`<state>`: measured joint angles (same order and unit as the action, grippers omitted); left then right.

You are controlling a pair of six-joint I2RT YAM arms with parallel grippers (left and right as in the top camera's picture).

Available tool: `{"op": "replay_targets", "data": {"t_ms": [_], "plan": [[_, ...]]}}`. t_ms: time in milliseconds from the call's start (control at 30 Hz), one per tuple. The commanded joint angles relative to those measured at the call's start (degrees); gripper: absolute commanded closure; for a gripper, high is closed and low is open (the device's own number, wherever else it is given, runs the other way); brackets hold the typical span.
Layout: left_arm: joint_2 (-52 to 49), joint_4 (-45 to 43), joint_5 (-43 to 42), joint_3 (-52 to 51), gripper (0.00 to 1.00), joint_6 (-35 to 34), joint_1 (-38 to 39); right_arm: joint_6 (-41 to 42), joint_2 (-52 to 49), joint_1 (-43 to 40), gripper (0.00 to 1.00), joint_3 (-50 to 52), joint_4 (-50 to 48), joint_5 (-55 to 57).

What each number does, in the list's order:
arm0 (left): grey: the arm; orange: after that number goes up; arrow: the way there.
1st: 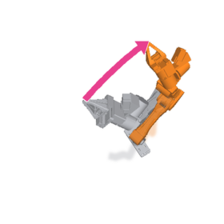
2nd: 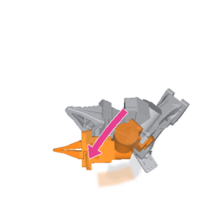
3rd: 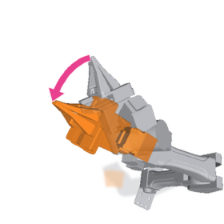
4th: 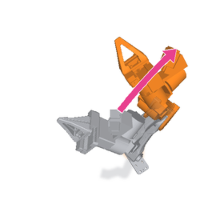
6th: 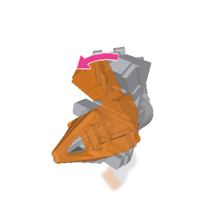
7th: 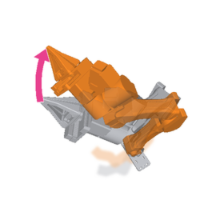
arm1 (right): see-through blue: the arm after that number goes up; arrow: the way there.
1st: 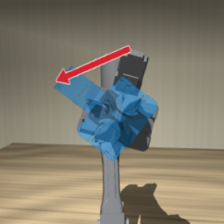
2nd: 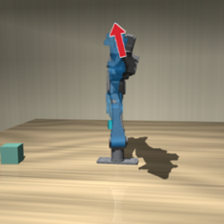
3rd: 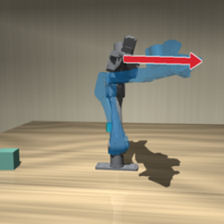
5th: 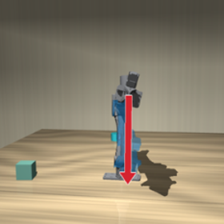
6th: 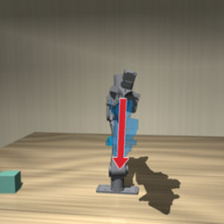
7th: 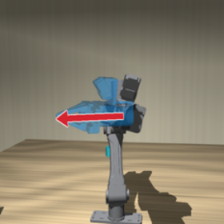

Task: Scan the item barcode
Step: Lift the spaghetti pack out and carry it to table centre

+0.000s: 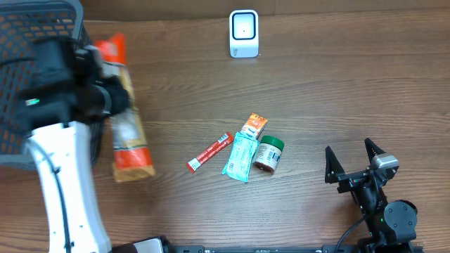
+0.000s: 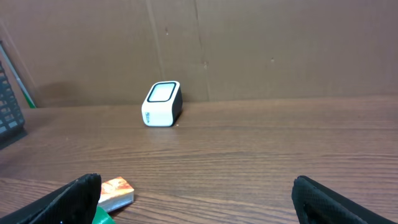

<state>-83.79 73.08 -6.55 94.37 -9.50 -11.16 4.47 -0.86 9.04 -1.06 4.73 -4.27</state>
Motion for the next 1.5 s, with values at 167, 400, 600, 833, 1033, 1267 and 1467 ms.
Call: {"op": "replay_targets", "data": {"t_ms": [167,400,600,833,1033,1267,1467], "plan": [[1.0,-16.9,5.9,-23.3,0.93,1.8,11.9,0.2,0.4,-0.2,0.00,0.6,-0.3,-0.1],[-1.0,-32.9,11.2,-37.1,0.92,2.2,17.0,0.2,0.4,-0.2,0.00,0.6,-0.3,-0.1],[-5.7,-40.0,12.6,-41.0,0.92,2.2,17.2,0.2,0.4,-0.2,0.00,0.6,-0.3,-0.1],[-13.3,-40.8,7.2,-41.4,0.89,2.2,17.2,0.2,0.4,-0.2,0.00,0.6,-0.3,-0.1],[-16.1,-40.3,-4.0,-41.4,0.85,-0.4,17.2,0.2,0.4,-0.2,0.00,0.6,-0.3,-0.1],[-16.0,-41.4,-11.5,-41.0,0.79,-6.0,17.2,0.2,0.4,-0.2,0.00,0.6,-0.3,-0.1],[-16.0,-42.0,-14.9,-40.5,0.78,-7.5,17.2,0.2,0.4,-0.2,0.00,0.6,-0.3,-0.1]]}}
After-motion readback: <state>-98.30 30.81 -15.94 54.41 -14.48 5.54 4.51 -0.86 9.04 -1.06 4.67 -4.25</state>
